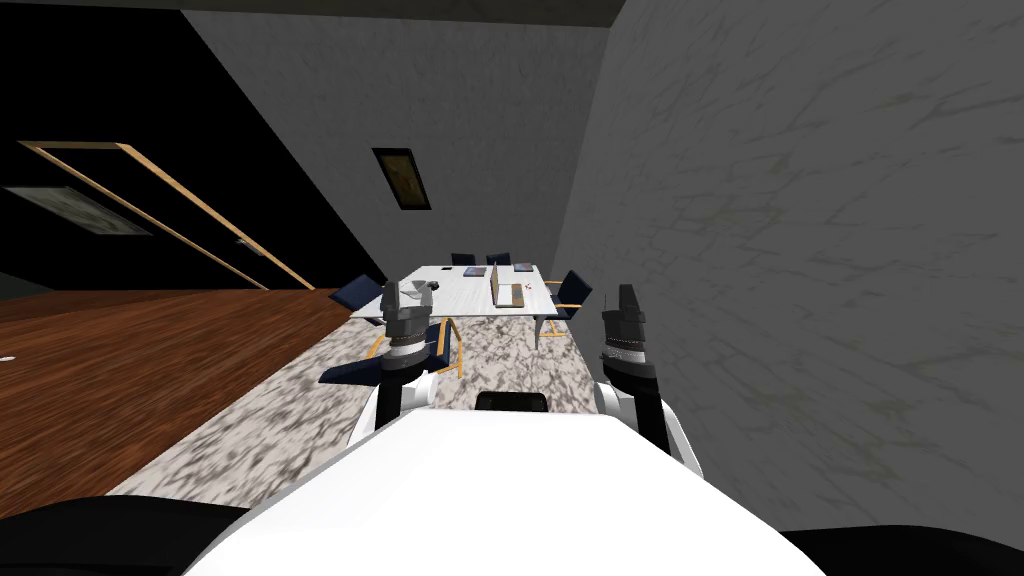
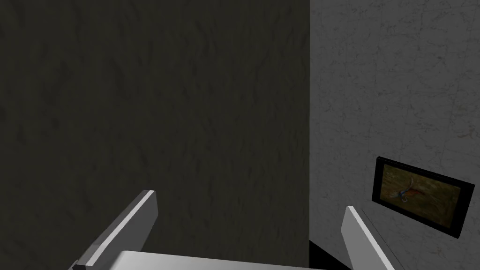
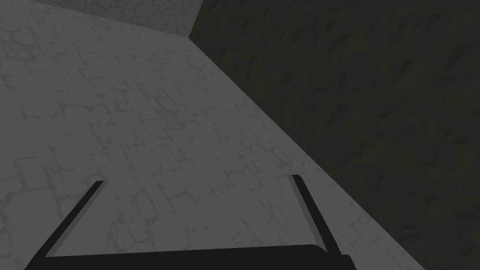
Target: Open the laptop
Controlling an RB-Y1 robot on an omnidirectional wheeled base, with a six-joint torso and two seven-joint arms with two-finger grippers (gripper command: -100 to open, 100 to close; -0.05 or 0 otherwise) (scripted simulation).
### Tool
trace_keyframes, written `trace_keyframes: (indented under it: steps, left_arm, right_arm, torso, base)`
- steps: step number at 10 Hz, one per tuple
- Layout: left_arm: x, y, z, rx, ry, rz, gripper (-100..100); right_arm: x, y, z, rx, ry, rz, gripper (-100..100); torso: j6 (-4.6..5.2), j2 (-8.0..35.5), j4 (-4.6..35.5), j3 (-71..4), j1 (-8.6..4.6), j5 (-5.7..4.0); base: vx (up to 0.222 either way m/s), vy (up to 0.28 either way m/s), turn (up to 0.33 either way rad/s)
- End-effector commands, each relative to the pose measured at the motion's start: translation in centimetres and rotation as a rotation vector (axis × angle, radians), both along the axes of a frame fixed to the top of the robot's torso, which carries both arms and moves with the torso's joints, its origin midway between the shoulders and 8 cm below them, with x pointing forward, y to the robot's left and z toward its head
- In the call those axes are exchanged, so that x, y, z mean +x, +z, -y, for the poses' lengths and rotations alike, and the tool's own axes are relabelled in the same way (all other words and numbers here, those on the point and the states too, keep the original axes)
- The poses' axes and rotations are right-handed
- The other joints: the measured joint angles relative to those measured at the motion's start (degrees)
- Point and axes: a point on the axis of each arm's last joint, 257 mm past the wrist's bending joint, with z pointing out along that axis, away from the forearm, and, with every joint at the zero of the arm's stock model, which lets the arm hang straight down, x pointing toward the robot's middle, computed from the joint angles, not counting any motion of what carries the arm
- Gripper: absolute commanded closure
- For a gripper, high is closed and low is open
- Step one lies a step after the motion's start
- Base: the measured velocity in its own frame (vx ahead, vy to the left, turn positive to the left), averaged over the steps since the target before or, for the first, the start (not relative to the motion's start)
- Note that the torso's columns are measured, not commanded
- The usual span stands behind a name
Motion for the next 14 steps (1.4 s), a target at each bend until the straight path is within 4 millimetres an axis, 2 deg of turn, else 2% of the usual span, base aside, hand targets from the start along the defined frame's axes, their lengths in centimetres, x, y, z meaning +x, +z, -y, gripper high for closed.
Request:
trace_keyframes:
  steps: [1, 9, 10, 11, 14]
  left_arm:
    - [0.0, 0.0, 0.0, 0.0, 0.0, 0.0, 0]
    - [0.0, 0.0, 0.0, 0.0, 0.0, 0.0, 0]
    - [0.2, -0.2, 0.3, 0.033, -0.012, -0.011, -100]
    - [0.4, -0.5, 0.5, 0.056, -0.018, -0.021, -100]
    - [1.2, -1.5, 0.9, 0.119, -0.028, -0.056, -100]
  right_arm:
    - [0.0, 0.0, 0.0, 0.0, 0.0, 0.0, 0]
    - [0.0, 0.0, 0.0, 0.0, 0.0, 0.0, 0]
    - [0.0, 0.0, 0.0, 0.0, 0.0, 0.0, 0]
    - [0.0, 0.0, 0.0, 0.0, 0.0, 0.0, 0]
    - [0.0, 0.0, 0.0, 0.0, 0.0, 0.0, 0]
  torso:
    - [0.0, 2.32, 2.35, -4.67, 0.0, 0.0]
    - [0.0, 35.39, 35.37, -70.73, 0.0, 0.0]
    - [0.0, 39.62, 39.6, -79.19, 0.0, 0.0]
    - [0.0, 41.5, 41.48, -83.16, 0.0, 0.0]
    - [0.0, 42.19, 42.24, -84.61, -0.04, -0.01]
  base:
    - [0.0, 0.0, 0.0]
    - [0.0, 0.0, 0.0]
    - [0.022, -0.006, -0.006]
    - [0.038, -0.011, -0.009]
    - [0.055, -0.019, -0.011]
